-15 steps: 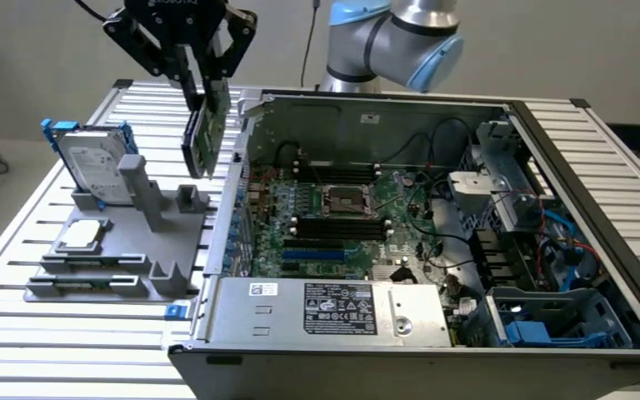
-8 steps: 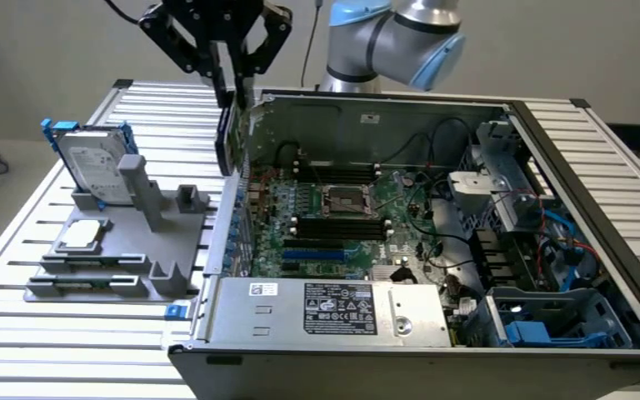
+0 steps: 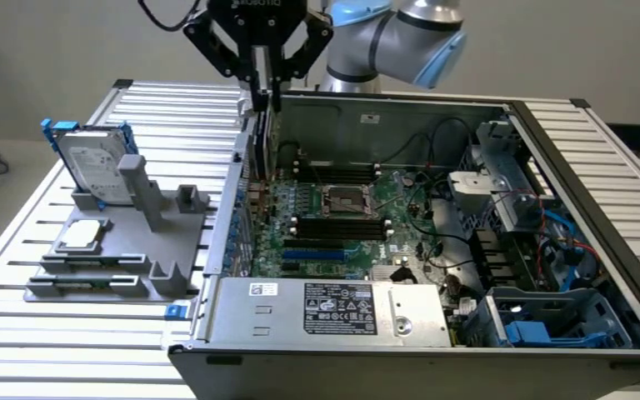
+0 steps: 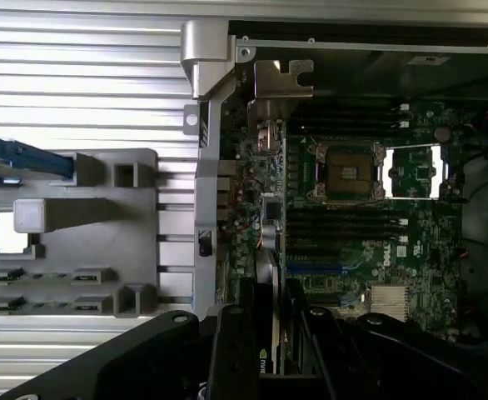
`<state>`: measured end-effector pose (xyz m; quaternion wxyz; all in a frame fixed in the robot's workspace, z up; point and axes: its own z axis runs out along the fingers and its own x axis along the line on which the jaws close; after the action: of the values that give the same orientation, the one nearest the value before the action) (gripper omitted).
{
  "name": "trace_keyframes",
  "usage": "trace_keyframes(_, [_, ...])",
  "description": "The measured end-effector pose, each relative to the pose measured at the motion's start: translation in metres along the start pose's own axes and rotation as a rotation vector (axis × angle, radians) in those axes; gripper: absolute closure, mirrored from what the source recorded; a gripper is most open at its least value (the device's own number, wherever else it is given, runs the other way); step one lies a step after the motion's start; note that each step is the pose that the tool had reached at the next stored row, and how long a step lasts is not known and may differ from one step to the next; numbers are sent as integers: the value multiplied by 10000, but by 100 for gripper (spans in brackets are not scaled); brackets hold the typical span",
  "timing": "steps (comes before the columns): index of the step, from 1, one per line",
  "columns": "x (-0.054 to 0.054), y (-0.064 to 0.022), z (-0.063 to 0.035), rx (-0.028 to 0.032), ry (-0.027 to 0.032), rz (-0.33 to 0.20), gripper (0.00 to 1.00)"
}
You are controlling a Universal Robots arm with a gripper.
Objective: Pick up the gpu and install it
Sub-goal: 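Pick up the gpu and move the gpu toward the slot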
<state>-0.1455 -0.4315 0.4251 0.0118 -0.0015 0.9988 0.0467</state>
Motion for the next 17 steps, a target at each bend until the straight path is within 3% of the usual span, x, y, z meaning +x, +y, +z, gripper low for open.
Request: trace_keyframes(17, [-766,21,331,70,0,-1,74])
